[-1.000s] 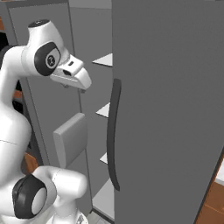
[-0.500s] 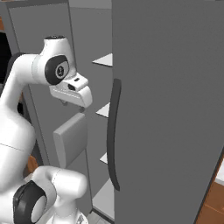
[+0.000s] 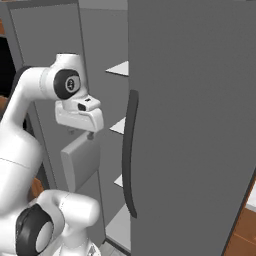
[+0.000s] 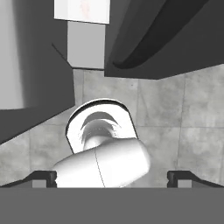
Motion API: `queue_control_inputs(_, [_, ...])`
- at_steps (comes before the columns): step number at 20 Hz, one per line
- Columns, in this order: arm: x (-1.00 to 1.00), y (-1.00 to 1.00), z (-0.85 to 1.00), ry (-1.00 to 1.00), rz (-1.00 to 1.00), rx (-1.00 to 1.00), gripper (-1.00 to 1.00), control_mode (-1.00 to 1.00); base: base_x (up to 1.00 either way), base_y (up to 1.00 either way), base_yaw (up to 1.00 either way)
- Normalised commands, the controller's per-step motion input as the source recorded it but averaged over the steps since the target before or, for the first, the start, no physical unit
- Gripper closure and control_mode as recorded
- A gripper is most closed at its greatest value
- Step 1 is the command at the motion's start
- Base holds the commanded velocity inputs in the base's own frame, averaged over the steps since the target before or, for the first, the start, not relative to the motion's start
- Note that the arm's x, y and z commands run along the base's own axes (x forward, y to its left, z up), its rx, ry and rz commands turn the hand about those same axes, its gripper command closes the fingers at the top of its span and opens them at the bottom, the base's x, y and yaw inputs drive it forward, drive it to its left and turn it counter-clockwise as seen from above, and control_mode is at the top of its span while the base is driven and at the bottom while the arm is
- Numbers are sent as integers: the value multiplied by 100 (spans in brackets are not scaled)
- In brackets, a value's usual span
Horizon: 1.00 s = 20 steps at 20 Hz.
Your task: Store the kebab skewer in the freezer for long-term storage. Close the freezer door after placing the cooked food.
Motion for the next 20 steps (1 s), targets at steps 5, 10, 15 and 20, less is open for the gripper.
queue_control_inputs(5, [-80, 17, -28, 8, 13, 0, -100, -100, 0, 0, 0])
queue_control_inputs(10, [-60, 19, -34, 13, 11, 0, -100, -100, 0, 0, 0])
queue_control_inputs(15, [-7, 3, -29, 14, 7, 0, -100, -100, 0, 0, 0])
queue_control_inputs(20, [0, 0, -23, 0, 0, 3, -100, -100, 0, 0, 0])
